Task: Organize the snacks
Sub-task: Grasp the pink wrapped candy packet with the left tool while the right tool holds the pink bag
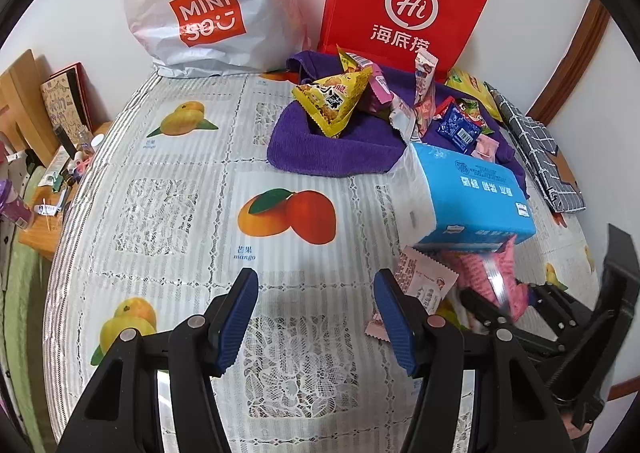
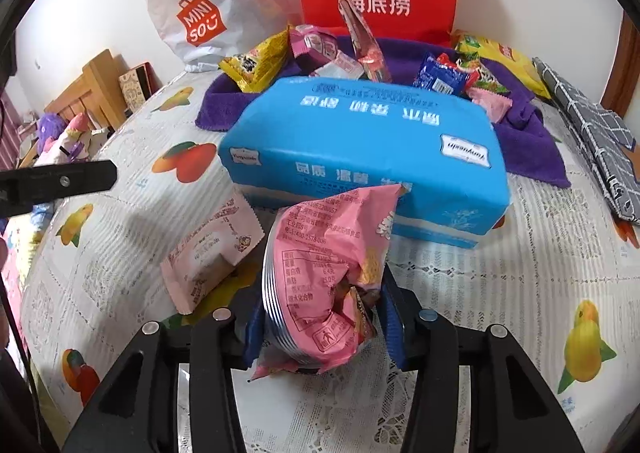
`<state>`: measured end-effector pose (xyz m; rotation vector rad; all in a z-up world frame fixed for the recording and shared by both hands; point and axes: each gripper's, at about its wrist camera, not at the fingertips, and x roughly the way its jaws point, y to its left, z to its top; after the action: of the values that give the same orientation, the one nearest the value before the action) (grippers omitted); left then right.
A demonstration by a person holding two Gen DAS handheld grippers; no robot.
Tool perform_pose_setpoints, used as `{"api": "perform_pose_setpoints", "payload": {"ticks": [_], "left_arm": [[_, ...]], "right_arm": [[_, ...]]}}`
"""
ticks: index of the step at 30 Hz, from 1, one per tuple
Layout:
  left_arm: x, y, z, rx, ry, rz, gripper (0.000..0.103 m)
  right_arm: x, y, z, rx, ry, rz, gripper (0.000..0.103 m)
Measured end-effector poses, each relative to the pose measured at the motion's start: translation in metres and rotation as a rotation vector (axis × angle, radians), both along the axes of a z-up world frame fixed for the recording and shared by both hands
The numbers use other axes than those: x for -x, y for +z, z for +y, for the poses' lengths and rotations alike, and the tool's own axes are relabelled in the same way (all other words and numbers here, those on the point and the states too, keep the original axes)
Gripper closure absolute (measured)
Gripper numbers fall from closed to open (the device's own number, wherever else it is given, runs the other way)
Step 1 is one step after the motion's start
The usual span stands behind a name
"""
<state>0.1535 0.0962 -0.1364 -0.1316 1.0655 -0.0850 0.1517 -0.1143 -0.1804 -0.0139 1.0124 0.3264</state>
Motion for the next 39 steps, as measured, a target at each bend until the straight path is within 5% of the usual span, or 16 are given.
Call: {"api": "perform_pose_setpoints", "payload": {"ticks": [17,31,39], "left_arm": [[-0.009,-0.021,-0.056,0.032,-0.142,0.045,0.045],[-0.007,-0.048,-0.085,-0.045,-0.231,0.085,0.045],[-0.005,-0.049,-0.087,-0.062,-0.243,0.059,0.06]], "right_arm": [[0.012,0.035,-0.07,0.034,-0.111,-0.089,0.056],[0.008,0.037,-0.107,0.034,-0.185,-0.096,0.056],[0.008,0.038,-0.102,0.042,-0.172,-0.099,0.056]]}}
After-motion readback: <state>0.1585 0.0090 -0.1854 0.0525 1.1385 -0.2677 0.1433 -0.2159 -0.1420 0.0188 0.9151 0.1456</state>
